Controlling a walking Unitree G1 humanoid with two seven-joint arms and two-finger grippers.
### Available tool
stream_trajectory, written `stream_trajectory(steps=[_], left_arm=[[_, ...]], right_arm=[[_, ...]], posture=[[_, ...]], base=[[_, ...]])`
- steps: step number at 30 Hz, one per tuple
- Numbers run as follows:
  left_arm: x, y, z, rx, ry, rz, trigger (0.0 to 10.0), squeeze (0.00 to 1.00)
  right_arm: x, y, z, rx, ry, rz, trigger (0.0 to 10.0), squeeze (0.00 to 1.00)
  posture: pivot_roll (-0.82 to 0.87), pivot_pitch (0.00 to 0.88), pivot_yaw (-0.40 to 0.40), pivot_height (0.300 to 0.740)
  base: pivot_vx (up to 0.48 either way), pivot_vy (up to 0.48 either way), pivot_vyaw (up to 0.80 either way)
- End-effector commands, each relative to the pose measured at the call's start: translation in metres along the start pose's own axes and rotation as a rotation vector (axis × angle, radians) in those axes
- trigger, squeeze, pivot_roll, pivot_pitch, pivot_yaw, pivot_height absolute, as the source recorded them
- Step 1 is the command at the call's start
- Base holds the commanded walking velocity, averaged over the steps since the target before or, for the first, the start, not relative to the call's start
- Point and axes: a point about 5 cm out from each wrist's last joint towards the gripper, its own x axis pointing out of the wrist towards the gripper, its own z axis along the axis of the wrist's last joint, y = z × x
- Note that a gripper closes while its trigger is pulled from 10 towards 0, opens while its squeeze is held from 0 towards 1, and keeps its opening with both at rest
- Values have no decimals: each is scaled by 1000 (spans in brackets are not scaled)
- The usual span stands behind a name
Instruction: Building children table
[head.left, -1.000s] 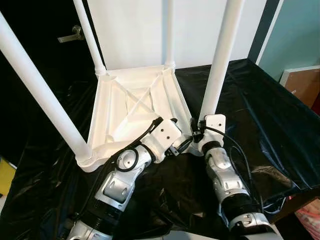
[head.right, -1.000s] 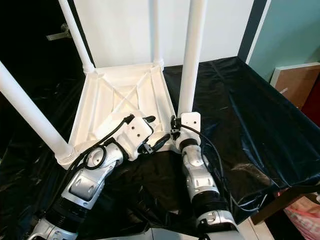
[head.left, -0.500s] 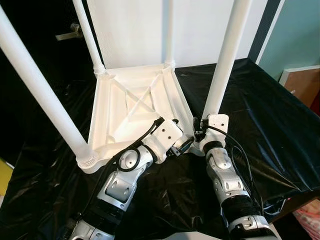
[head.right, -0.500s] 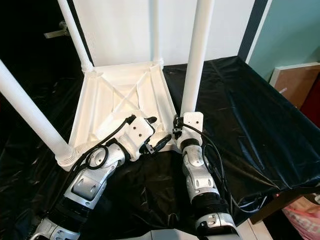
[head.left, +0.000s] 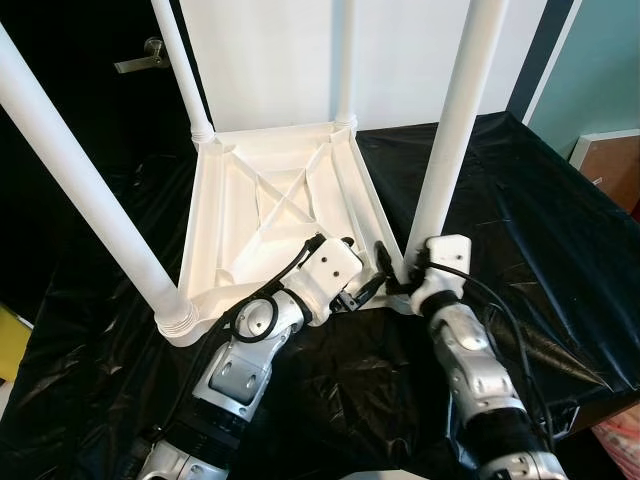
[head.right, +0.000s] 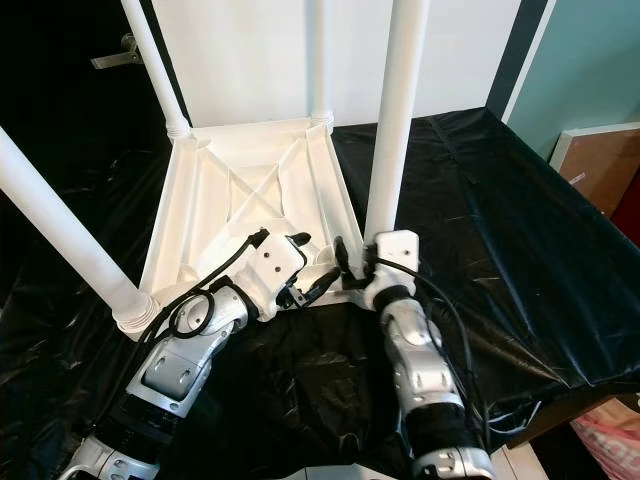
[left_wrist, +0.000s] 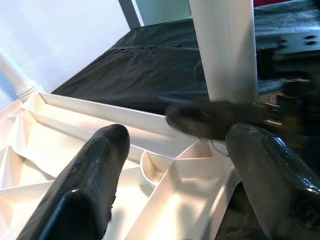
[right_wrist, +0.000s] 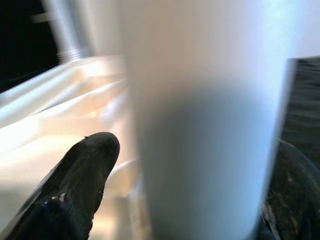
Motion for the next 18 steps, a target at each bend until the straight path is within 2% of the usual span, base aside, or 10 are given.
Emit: stream_trajectory(steps=[1,3,4,6,8,9,14,18], left_arm=[[-3,1,-5,2,17,14,10000,0],[-4,1,-6,-1,24,-5,10000,0],[-5,0,-7,-19,31,-24,10000,0],[-5,-1,-7,-32,36,-38,10000,0],[-5,-2,-9,-85,48,-67,10000,0],[-4,-2,-9,-110,54,-86,10000,0],[-3,-4,-7,-137,43,-126,10000,0],[-2,-7,-7,-143,43,-157,10000,0]], right_arm=[[-3,-2,2,9,-10,51,10000,1000],[-6,-10,3,3,4,111,10000,1000],[-6,-14,4,-9,15,153,10000,0],[-6,-16,4,-19,22,184,10000,0],[-3,-20,6,-61,34,244,10000,0],[3,-23,6,-117,50,290,10000,0],[15,-25,9,-121,71,335,10000,0],[18,-25,9,-133,87,383,10000,0]], posture=[[-43,0,20,740],[-47,0,26,740],[-47,0,28,740],[-47,0,28,740],[-52,0,37,740],[-52,0,44,740],[-45,0,43,740],[-40,0,40,740]], base=[[0,0,0],[0,0,0],[0,0,0],[0,0,0],[0,0,0],[0,0,0],[0,0,0],[0,0,0]])
